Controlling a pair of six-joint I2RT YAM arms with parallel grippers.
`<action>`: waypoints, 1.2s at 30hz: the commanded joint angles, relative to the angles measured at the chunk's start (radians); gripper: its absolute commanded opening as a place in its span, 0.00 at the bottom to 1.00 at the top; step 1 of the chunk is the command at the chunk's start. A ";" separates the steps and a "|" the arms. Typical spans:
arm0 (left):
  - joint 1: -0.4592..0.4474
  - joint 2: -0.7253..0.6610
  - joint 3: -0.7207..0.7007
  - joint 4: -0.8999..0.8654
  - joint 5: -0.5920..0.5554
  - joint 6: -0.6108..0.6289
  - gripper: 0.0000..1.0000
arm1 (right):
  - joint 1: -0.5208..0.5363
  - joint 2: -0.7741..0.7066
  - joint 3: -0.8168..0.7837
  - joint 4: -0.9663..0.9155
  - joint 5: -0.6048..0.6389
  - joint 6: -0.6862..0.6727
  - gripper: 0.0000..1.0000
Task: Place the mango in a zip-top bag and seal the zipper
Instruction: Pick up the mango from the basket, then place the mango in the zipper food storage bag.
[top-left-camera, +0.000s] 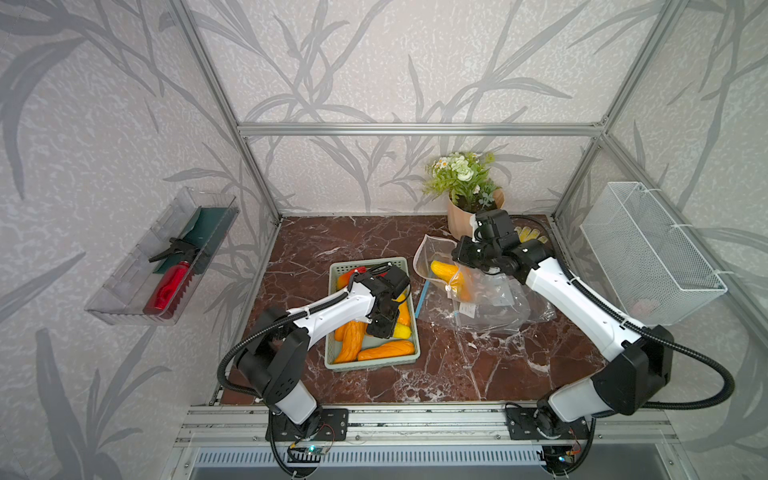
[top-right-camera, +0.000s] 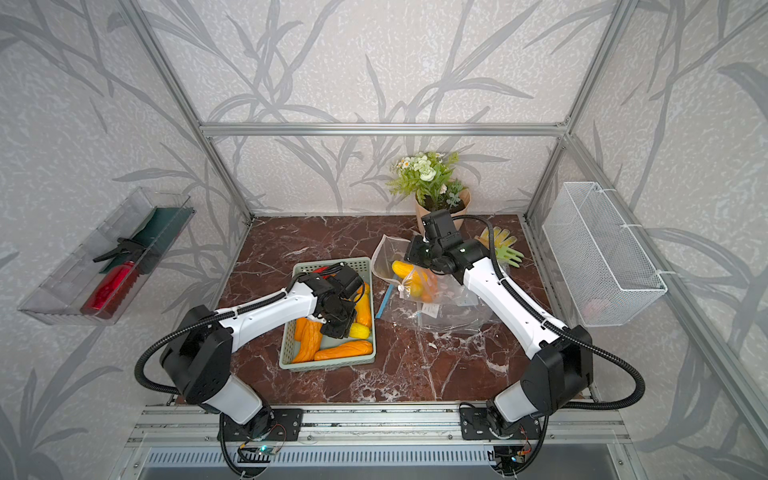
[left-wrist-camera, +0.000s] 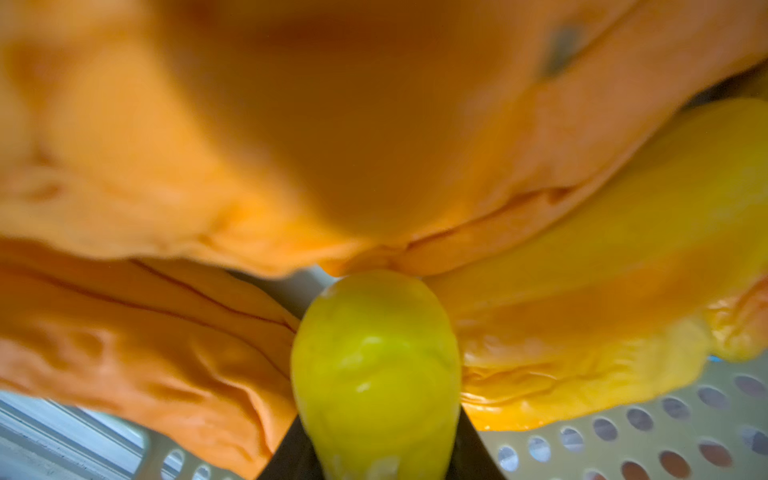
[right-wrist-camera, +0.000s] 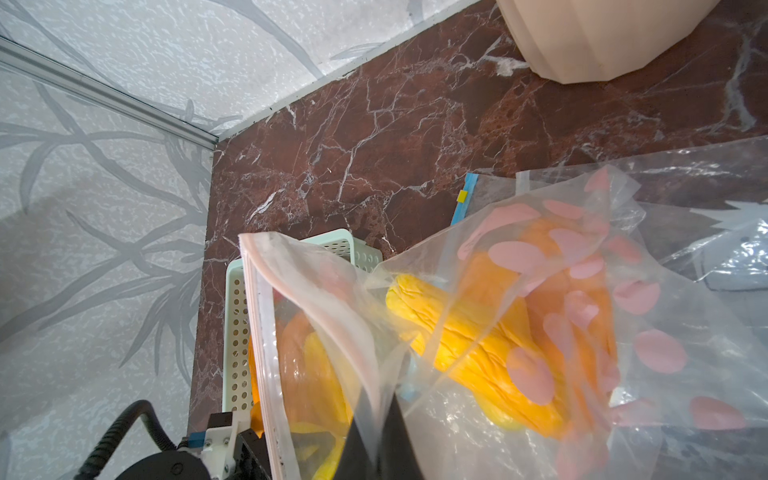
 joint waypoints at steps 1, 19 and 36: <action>0.007 -0.058 0.102 -0.098 -0.071 0.042 0.29 | -0.005 -0.033 -0.005 0.005 0.003 -0.006 0.00; -0.001 -0.014 0.561 0.119 -0.229 0.613 0.23 | 0.001 -0.016 0.052 -0.014 -0.008 0.013 0.00; -0.065 0.170 0.638 0.193 -0.081 0.926 0.37 | -0.002 0.020 0.117 -0.014 -0.027 0.059 0.00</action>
